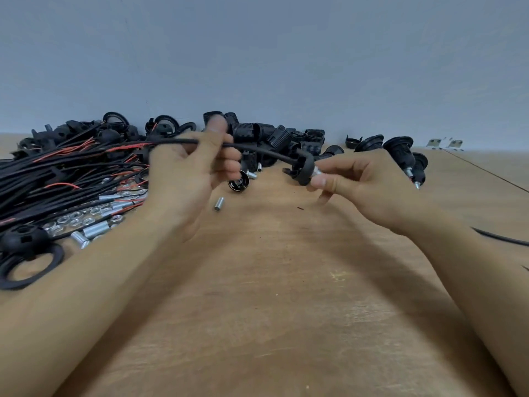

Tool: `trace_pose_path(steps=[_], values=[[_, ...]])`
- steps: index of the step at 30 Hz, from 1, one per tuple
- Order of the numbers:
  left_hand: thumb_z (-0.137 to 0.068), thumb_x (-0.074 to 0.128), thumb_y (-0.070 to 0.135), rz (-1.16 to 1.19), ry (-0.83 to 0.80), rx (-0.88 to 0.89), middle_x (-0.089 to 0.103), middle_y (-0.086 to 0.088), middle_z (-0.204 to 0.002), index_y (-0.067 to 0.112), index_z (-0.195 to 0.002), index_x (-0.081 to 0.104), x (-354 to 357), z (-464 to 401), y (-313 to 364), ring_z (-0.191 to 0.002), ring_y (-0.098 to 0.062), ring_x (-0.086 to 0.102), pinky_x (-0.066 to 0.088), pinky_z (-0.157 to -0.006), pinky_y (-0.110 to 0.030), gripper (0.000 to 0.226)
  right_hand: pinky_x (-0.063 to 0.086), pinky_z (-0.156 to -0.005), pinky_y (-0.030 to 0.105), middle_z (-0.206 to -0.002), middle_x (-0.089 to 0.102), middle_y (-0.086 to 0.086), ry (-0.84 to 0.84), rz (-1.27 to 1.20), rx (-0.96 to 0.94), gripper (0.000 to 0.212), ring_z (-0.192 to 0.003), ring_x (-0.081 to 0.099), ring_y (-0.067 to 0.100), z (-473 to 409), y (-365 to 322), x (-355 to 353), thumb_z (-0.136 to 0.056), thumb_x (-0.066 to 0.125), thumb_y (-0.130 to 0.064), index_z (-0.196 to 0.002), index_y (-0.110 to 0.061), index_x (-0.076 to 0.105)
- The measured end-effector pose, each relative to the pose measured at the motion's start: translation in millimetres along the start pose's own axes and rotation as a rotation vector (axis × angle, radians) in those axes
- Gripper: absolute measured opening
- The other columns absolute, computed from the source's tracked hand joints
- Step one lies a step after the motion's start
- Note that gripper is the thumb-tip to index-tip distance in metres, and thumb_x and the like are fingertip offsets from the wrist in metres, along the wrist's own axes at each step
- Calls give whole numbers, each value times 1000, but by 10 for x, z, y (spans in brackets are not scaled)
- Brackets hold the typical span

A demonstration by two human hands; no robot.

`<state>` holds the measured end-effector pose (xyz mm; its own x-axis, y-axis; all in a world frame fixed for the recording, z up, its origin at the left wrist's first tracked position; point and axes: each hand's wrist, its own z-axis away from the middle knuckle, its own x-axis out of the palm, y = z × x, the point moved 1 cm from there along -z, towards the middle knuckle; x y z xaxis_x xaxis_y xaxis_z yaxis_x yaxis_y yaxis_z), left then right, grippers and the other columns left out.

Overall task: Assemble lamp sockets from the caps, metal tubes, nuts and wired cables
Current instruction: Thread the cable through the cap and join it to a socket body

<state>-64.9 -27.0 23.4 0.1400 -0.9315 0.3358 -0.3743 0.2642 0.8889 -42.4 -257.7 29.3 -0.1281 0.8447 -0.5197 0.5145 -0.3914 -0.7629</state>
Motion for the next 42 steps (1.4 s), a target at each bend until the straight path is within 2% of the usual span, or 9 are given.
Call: trace_pose_path(steps=[5,8,11,16,19,23,28,32,42], values=[[-76,68,36,-133,-310,-173,70,-11,-71,7,-86,75,144,201,-229,-57,-16,64,54,-58,-25,32,49,-70,19,-80,72,-1,-148,-61,-76,32,-47,59,16,65,-93,100,-90,68,-13,-117,-30,69],[-79,65,45,-116,-276,-242,72,-14,-75,0,-96,70,145,151,-219,-59,-16,65,55,-59,-26,49,47,-63,19,-76,67,-3,-164,-13,-78,46,-44,53,13,49,-92,74,-93,62,-5,-103,-49,71],[-91,61,37,-66,-123,-194,70,-10,-67,2,-92,63,86,54,-172,-53,-15,64,55,-55,-24,35,48,-61,23,-72,64,-6,-111,-11,-38,56,-49,51,15,26,-61,33,-94,57,3,-96,-51,71],[-76,70,30,-57,-195,-176,73,-12,-72,3,-84,68,94,130,-206,-59,-15,69,56,-57,-22,29,40,-56,11,-79,65,-1,-121,-48,-25,25,-56,50,2,59,-81,61,-96,62,-19,-103,-41,71],[-68,74,37,-134,-340,-257,74,-12,-74,7,-81,75,154,221,-260,-61,-17,70,57,-58,-24,33,41,-55,12,-82,66,-19,-197,-11,-42,21,-57,49,4,100,-127,146,-79,72,-43,-99,-38,69],[-64,78,43,-210,-480,-281,74,-9,-79,18,-72,78,160,245,-255,-67,-18,69,58,-64,-28,27,39,-56,16,-80,64,-21,-148,222,-125,14,-53,51,7,102,-122,277,-84,75,-32,-93,-33,64],[-69,76,29,-221,-308,-183,74,-10,-75,12,-77,75,59,119,-258,-58,-13,66,56,-58,-23,19,50,-70,33,-78,69,-6,-82,263,38,10,-71,66,21,58,-3,190,-92,66,-26,-85,-18,67],[-71,75,25,-286,-330,-165,72,-9,-67,7,-84,73,79,160,-313,-56,-12,66,55,-56,-21,23,49,-69,17,-81,71,-4,-199,141,20,12,-72,63,2,111,-16,343,-88,71,-27,-90,-16,67],[-67,78,22,-328,-320,-82,73,-5,-71,9,-96,70,65,128,-325,-62,-13,68,55,-62,-23,32,53,-65,24,-66,70,9,-67,-371,125,3,-65,67,18,41,119,441,-90,67,-5,-91,-8,67]])
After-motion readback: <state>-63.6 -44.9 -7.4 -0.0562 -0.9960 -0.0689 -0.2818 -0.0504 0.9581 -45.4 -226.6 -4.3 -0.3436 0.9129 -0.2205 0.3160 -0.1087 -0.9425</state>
